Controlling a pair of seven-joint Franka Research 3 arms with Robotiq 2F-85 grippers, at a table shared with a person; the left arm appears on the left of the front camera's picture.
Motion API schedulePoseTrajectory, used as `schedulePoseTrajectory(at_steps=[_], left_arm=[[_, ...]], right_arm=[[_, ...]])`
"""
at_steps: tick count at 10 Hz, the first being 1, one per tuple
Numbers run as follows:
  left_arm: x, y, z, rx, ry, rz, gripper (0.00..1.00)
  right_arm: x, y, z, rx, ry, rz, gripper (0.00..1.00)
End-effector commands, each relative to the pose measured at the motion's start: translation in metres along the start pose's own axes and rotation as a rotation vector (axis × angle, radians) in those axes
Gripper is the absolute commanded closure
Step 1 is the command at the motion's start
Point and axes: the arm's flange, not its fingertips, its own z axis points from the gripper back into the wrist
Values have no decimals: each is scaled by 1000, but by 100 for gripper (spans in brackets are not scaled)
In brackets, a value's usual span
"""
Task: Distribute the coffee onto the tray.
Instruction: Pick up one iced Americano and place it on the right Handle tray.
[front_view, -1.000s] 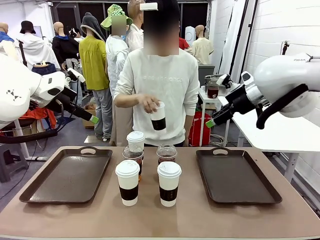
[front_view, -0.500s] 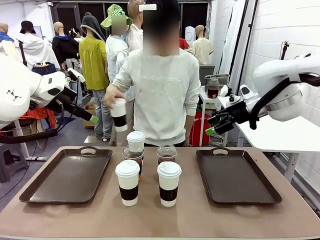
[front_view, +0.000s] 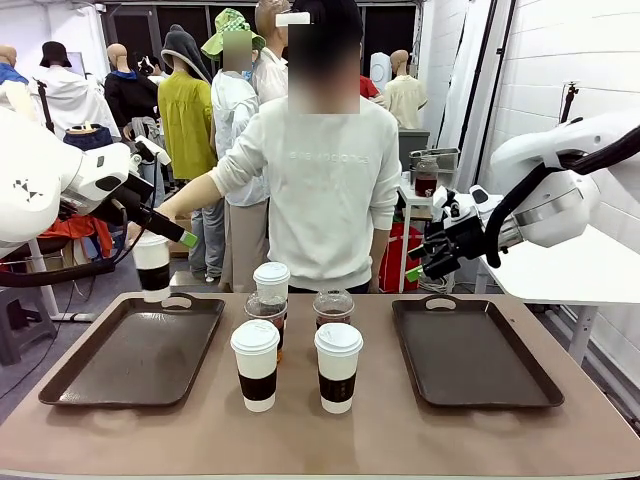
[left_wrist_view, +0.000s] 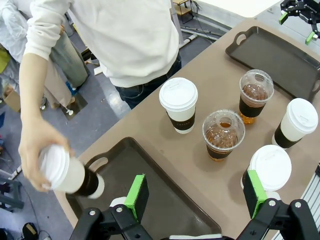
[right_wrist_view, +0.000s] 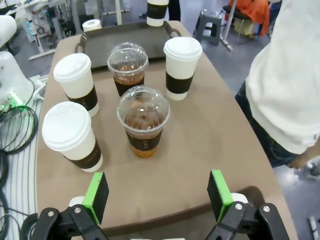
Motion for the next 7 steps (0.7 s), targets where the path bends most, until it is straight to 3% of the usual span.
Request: schedulePoseTrajectory(at_steps=[1, 4, 7], left_arm=[[-1, 1, 0, -8, 1, 4, 0], [-1, 1, 0, -8, 1, 4, 0], [-1, 1, 0, -8, 1, 4, 0]], right_arm=[[-2, 1, 0, 6, -26, 15, 0], [-1, 0, 2, 1, 4, 2, 0], [-43, -23, -31, 64, -111, 94, 0]])
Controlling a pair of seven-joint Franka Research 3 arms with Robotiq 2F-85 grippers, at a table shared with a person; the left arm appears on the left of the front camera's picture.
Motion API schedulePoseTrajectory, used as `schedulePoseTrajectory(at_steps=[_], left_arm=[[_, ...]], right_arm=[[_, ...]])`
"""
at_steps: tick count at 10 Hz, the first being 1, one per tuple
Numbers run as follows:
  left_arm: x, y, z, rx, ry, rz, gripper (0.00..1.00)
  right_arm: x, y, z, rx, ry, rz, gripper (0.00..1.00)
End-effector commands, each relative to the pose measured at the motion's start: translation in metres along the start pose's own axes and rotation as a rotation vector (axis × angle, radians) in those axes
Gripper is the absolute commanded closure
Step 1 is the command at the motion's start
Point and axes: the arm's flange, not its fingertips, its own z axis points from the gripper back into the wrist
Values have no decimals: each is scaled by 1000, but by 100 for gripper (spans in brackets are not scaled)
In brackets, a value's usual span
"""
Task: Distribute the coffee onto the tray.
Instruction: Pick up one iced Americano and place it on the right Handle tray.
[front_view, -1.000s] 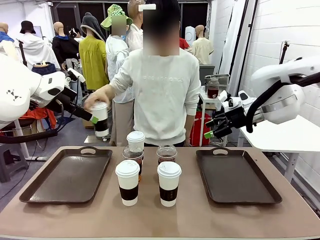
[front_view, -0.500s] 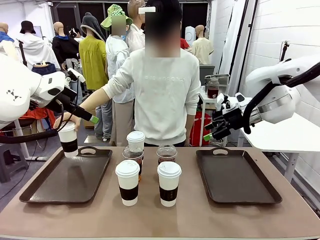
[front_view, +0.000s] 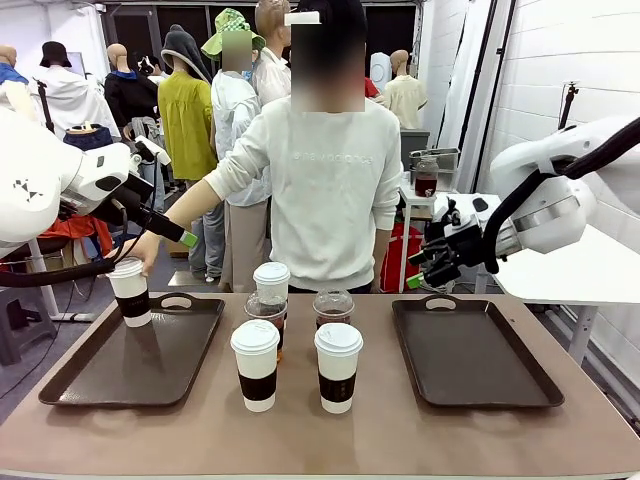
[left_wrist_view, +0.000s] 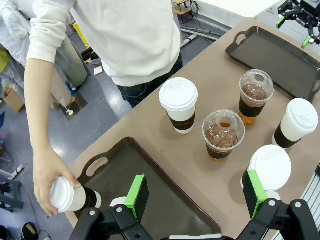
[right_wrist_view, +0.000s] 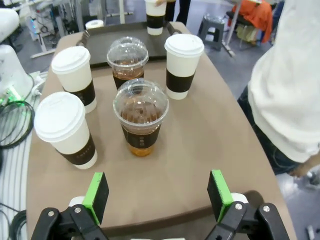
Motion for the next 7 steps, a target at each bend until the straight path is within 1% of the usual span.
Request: schedulePoseTrajectory(at_steps=[1, 3, 5, 6, 7], left_arm=[[-1, 1, 0, -8, 1, 4, 0], [-1, 1, 0, -8, 1, 4, 0], [-1, 1, 0, -8, 1, 4, 0], [-1, 1, 0, -8, 1, 4, 0], [-1, 1, 0, -8, 1, 4, 0]], right_arm=[[-29, -15, -22, 73, -107, 96, 0], [-52, -19, -40, 134, -162, 101, 0], [-66, -22, -56, 177, -191, 59, 0], [-73, -24, -68, 197, -205, 46, 0], [-77, -26, -78, 191, -224, 41, 0]])
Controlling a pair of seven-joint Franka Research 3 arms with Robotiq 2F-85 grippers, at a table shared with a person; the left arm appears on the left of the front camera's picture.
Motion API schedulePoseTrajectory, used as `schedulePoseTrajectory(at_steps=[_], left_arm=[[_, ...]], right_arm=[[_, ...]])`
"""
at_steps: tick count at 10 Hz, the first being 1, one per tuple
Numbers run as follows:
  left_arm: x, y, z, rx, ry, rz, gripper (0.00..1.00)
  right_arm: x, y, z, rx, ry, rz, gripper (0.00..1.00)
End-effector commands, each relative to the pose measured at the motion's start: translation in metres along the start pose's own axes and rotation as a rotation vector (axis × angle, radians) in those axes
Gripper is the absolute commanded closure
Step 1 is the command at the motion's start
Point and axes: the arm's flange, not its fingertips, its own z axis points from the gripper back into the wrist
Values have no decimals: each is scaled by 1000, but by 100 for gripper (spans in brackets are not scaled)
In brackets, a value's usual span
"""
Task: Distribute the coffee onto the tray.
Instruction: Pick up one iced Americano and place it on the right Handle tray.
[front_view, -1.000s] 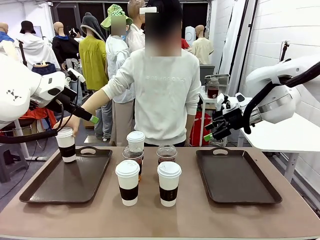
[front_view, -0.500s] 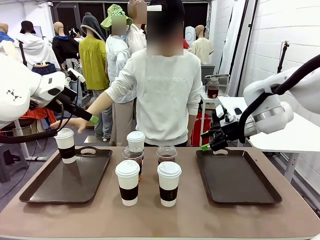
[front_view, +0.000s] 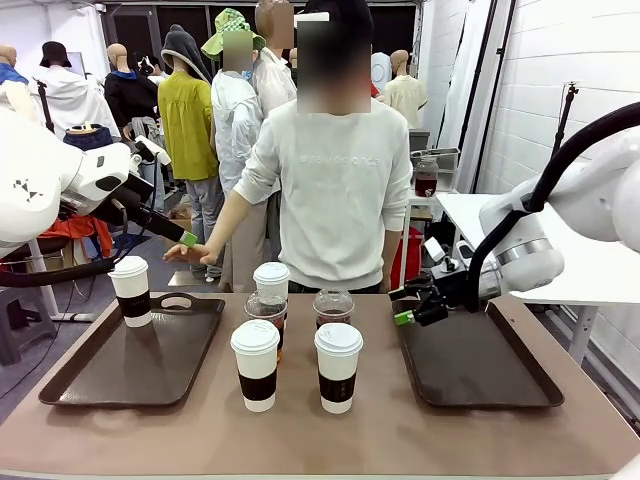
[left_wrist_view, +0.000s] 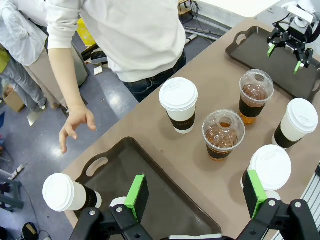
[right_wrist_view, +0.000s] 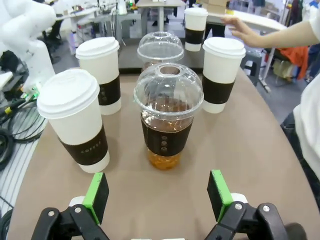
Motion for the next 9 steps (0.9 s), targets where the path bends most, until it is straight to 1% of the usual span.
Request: schedulePoseTrajectory(at_steps=[1, 3, 4, 5, 6, 7, 9], left_arm=[[-1, 1, 0, -8, 1, 4, 0], [-1, 1, 0, -8, 1, 4, 0], [-1, 1, 0, -8, 1, 4, 0], [-1, 1, 0, -8, 1, 4, 0], [-1, 1, 0, -8, 1, 4, 0], [-1, 1, 0, -8, 1, 4, 0], [-1, 1, 0, -8, 1, 4, 0]], right_arm=[[-7, -15, -15, -25, -63, 17, 0], [-16, -24, -28, -77, -99, 24, 0], [-18, -26, -33, -69, -107, 28, 0], [-20, -27, -38, -35, -107, 21, 0], [-20, -28, -36, -15, -95, 1, 0], [-17, -23, -30, -41, -94, -3, 0], [-17, -23, -30, -41, -94, -3, 0]])
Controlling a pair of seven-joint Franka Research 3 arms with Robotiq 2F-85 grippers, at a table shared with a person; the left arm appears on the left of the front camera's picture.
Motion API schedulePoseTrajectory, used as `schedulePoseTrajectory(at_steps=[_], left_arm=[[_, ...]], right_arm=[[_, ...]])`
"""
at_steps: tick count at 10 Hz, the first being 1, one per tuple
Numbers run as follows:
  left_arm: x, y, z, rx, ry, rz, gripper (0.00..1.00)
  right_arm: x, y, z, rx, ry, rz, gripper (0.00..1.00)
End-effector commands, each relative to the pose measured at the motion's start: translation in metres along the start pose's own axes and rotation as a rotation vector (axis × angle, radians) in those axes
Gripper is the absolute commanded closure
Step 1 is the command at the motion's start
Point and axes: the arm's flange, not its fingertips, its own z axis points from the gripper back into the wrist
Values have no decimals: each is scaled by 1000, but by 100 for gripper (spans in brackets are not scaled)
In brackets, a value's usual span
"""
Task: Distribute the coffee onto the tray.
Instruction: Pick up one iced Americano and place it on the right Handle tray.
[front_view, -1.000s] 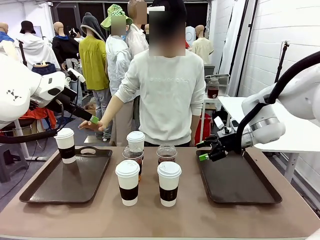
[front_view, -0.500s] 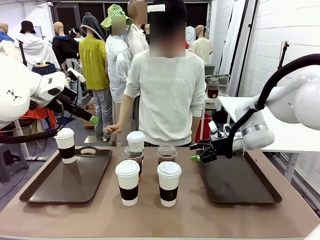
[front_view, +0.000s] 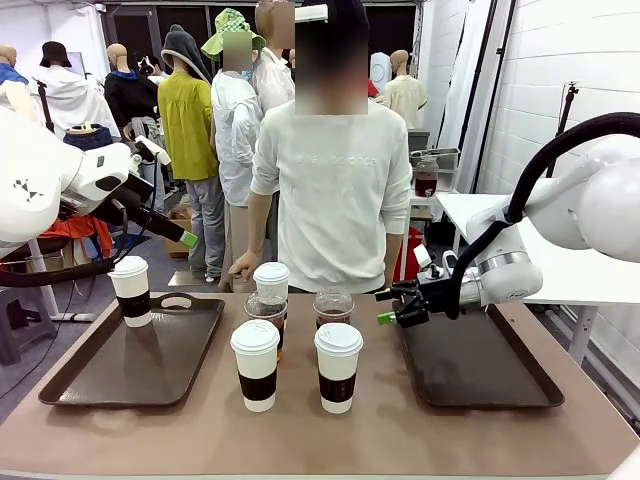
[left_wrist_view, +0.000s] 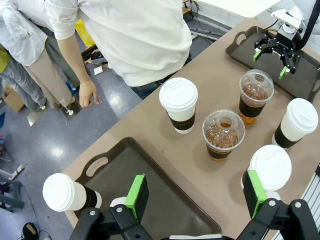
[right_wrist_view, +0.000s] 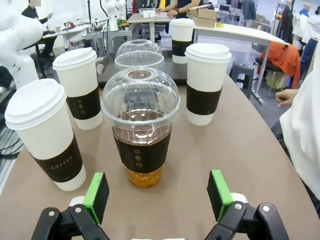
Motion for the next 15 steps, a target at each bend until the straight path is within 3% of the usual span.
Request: schedulePoseTrajectory(at_steps=[1, 9, 15], left_arm=[[-1, 1, 0, -8, 0, 4, 0], [-1, 1, 0, -8, 0, 4, 0], [-1, 1, 0, -8, 0, 4, 0]], right_arm=[[3, 2, 2, -3, 1, 3, 0], [-25, -6, -37, 37, -114, -3, 0], [-36, -12, -68, 75, -125, -25, 0]])
